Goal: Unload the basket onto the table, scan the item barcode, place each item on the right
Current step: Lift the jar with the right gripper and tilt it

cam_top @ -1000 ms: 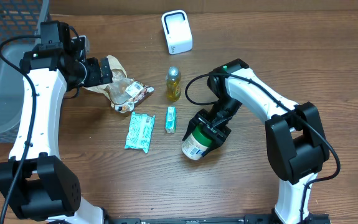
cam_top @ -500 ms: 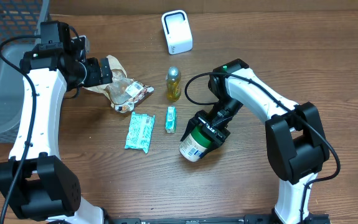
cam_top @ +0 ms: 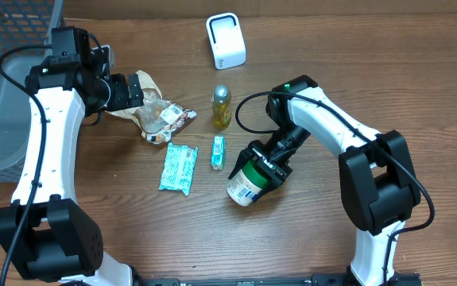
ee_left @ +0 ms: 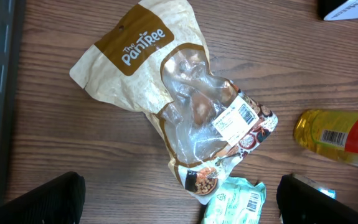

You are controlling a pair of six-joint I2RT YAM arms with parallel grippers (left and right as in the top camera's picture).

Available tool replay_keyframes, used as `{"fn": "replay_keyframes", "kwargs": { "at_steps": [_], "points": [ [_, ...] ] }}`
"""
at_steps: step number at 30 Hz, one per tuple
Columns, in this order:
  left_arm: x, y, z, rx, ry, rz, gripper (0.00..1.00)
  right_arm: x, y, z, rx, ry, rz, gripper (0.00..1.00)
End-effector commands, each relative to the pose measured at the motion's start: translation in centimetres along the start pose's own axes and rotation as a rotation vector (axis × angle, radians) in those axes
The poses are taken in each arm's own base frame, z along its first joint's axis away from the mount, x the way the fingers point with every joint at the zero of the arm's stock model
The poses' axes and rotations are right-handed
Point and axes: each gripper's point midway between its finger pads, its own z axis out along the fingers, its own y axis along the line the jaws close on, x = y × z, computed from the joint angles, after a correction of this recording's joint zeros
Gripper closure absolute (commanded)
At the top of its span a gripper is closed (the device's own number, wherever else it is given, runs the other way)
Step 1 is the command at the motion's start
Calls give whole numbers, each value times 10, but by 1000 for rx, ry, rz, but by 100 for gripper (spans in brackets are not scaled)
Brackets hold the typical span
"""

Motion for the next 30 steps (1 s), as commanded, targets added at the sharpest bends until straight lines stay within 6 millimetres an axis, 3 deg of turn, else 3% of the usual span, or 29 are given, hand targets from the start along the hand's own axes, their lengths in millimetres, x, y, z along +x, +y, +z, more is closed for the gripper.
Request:
{"fn": "replay_keyframes", "kwargs": {
  "at_steps": [1,19,23,30],
  "points": [
    [-1,-5,-2,15,-5,38,0,18,12,-8,-58,24,-41,46],
    [-1,-5,-2,15,-5,38,0,31,23,-10,-128,102,-44,51],
    [-1,-5,-2,15,-4,38,1,23,25,-9,-124,65,-86,51],
    [-1,-5,-2,15,-5,38,0,-16,21,-10,-45,-135,-171,51]
  ]
}}
